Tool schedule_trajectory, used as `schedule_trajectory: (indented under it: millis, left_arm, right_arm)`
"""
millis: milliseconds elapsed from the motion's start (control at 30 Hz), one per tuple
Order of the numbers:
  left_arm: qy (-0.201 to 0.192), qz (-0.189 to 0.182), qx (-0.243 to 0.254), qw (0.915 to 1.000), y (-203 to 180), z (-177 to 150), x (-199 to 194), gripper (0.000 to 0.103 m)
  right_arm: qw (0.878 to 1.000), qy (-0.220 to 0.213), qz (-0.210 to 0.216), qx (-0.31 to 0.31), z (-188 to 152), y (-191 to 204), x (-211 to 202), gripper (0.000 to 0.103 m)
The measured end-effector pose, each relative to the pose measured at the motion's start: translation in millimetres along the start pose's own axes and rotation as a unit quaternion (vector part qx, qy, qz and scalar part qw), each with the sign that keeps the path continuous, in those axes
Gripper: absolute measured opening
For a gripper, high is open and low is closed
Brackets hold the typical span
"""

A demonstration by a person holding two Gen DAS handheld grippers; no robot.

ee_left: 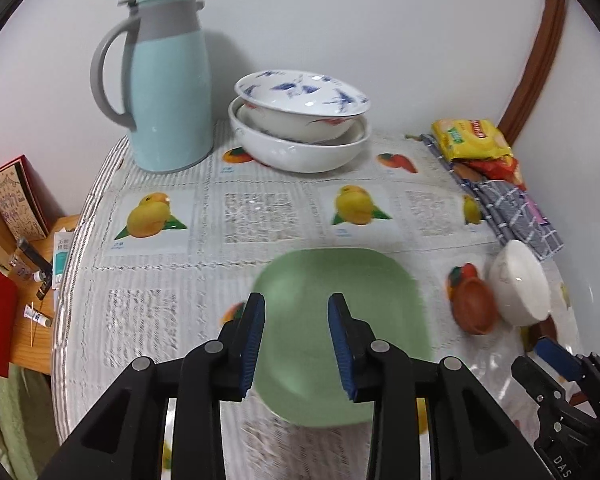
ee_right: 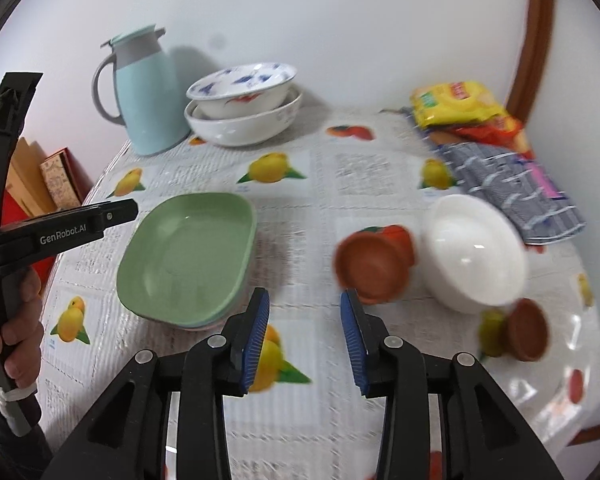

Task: Organize plates and bowls
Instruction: 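Lower the green plate onto the light-blue plate and open both grippers, then move the left gripper to one brown clay bowl while the right gripper approaches the other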

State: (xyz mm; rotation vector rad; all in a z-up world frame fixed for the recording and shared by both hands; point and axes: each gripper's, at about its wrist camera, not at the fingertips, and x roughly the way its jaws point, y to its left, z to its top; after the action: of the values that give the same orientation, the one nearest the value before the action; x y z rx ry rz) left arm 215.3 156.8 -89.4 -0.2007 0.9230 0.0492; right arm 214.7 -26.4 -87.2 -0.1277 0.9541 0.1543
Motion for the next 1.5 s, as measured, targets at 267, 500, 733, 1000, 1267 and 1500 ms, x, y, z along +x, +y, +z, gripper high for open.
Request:
schedule_trajectory:
  millis: [267,500,733,1000,1267,1500]
  left_arm:
    - [-0.025,-0.022,0.025,0.9991,-56,-18,-30,0.031]
    - [-0.015,-0.036,0.051,0.9979,-105,-27,-37,0.039]
    - [0.028,-0.034,0.062,0.9971,-139,-36,-26,0.039]
    - [0.044,-0.008,0.061,0.9972,-148,-43,-11,0.051]
    - [0.043,-0.013,0.049,0.9978,-151,-40,15,0.052]
    - [0.086,-0.011,0.040,0.9954,-154,-31,51,0.052]
  right_arm:
    - [0.997,-0.051,-0.017,0.053,-15,-52,-60,0.056]
    - [0.994,-0.076,-0.044,0.069,-31,-92,-98,0.058]
    - [0.991,-0.090,-0.048,0.085,-44,-125,-112,0.065]
    - [0.990,-0.078,-0.048,0.109,-57,-165,-95,0.067]
    - [0.986,-0.037,-0.067,0.145,-65,-203,-59,0.067]
    - [0.982,-0.004,-0.077,0.170,-63,-227,-21,0.067]
